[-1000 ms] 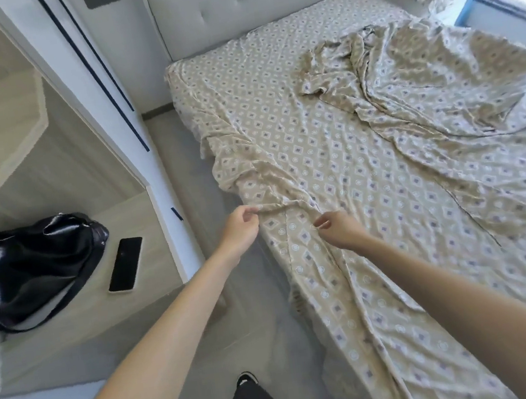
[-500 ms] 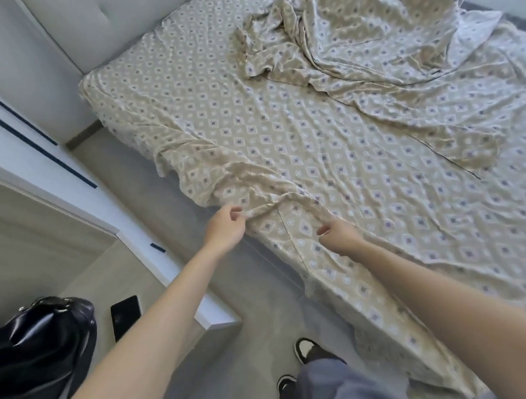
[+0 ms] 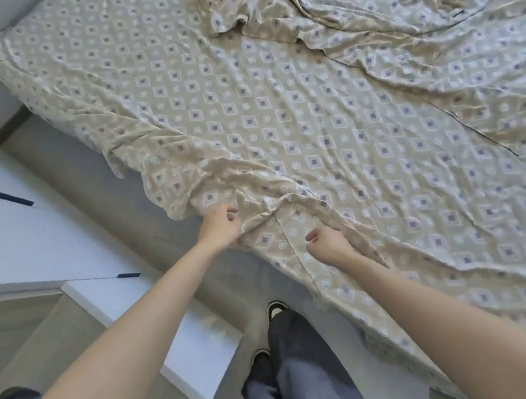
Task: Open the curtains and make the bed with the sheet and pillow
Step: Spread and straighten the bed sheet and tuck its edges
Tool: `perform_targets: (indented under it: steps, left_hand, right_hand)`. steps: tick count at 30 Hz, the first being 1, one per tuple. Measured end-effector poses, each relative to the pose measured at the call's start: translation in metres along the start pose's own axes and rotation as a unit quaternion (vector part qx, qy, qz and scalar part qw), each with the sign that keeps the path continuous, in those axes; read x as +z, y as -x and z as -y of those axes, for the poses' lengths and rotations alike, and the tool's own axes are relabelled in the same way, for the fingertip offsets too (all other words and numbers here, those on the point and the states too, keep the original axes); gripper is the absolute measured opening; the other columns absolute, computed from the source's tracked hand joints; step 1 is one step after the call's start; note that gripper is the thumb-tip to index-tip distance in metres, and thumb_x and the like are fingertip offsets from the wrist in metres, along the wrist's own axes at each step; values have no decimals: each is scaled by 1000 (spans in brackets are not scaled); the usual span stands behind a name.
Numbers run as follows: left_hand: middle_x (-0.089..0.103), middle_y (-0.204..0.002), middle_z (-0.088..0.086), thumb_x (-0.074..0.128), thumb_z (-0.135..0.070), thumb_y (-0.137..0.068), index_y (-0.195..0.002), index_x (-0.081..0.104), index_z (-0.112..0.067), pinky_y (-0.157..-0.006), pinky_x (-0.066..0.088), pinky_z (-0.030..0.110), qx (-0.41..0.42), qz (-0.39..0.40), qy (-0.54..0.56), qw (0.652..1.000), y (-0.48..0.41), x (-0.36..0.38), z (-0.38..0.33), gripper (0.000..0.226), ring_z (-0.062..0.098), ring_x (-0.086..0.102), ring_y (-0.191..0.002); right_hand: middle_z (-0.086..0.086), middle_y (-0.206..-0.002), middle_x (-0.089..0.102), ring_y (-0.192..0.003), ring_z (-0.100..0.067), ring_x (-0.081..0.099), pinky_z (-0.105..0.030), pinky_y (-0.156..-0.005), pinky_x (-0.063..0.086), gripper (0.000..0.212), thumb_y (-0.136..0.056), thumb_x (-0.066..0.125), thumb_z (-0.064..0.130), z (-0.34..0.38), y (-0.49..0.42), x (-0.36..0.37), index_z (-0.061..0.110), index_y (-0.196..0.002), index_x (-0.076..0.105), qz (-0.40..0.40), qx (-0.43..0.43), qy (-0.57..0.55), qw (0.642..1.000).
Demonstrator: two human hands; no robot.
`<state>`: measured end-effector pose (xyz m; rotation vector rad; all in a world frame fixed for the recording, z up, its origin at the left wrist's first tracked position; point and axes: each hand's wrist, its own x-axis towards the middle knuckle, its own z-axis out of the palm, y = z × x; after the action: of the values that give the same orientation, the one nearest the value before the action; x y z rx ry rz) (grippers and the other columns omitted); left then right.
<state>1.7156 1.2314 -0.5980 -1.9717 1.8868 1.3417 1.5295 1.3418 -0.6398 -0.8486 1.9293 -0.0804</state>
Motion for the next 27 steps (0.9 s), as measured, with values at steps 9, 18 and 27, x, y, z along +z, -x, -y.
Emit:
perform_targets:
  steps: [9, 18, 27]
  left_hand:
    - [32, -145, 14, 58, -14, -85, -147, 29, -19, -104, 39, 39, 68, 71, -129, 987, -86, 62, 33, 69, 31, 42, -129]
    - [26, -150, 6, 66, -21, -82, -148, 23, -23, -110, 30, 47, 93, 52, -191, 976, -141, 102, 67, 79, 33, 30, -135]
    - [41, -127, 9, 53, -10, -91, -110, 60, -7, -100, 39, 44, 119, -16, -226, 967, -147, 114, 82, 21, 33, 43, -118]
  right_hand:
    - [-10, -136, 49, -123, -25, 48, -34, -97, 44, 48, -88, 49, 15, -42, -74, 61, 10, -135, 46, 3, 37, 36, 999]
    - [-16, -131, 38, -119, -32, 38, -37, -96, 39, 54, -85, 61, 23, -68, -118, 122, -2, -128, 39, -75, 3, 201, 977]
    - [-9, -114, 44, -106, -27, 46, -34, -88, 43, 5, -85, 56, 5, -83, -106, 118, 5, -87, 61, -117, -30, 52, 991]
